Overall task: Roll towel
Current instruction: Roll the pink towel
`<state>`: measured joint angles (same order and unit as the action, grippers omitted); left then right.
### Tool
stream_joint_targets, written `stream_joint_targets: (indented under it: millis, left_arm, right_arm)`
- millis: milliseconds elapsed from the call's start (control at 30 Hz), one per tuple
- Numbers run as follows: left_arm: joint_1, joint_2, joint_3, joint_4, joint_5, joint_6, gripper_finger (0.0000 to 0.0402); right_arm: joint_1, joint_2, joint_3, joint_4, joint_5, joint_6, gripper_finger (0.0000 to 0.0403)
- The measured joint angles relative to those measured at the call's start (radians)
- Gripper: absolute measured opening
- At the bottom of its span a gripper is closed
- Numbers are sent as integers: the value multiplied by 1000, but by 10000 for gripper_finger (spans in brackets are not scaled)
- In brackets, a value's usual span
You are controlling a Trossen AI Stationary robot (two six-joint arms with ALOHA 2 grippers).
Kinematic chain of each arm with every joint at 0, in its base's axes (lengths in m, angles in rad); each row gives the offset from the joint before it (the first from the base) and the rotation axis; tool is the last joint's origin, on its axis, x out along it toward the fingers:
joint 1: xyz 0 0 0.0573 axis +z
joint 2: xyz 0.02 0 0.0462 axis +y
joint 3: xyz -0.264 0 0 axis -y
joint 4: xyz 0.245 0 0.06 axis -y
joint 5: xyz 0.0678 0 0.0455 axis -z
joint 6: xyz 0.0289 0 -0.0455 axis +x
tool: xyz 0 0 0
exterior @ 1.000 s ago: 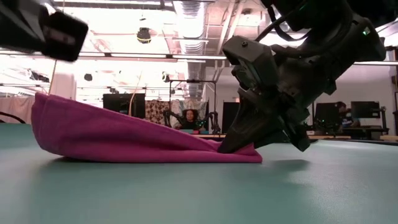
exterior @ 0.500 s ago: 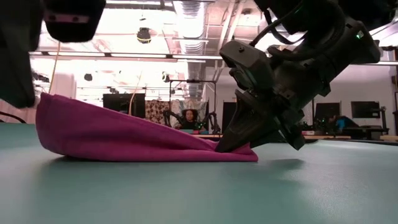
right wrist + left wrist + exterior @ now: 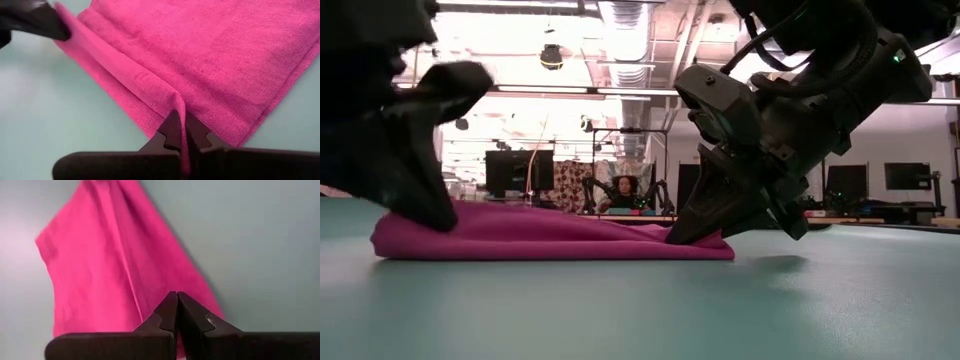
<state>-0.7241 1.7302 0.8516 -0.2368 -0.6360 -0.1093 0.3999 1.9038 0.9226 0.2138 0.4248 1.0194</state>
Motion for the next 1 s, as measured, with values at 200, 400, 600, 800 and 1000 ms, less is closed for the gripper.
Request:
stream_joint_targets:
  millis: [200, 400, 600, 800, 1000]
  left_arm:
    - [-2, 0, -62, 60, -6, -81, 0]
    - [-2, -1, -102, 140, -7, -89, 0]
    - [-2, -1, -103, 142, -2, -88, 0]
    - [-2, -1, -104, 139, 2, -83, 0]
    - [-2, -1, -104, 140, 3, -71, 0]
  right_arm:
    - [8, 0, 0, 2, 0, -12, 12]
    - [25, -4, -2, 71, 10, -209, 53]
    - [52, -37, -2, 68, 127, -296, 110]
    - [83, -66, -1, 19, 153, -366, 180]
    - [149, -118, 0, 117, 253, -625, 189]
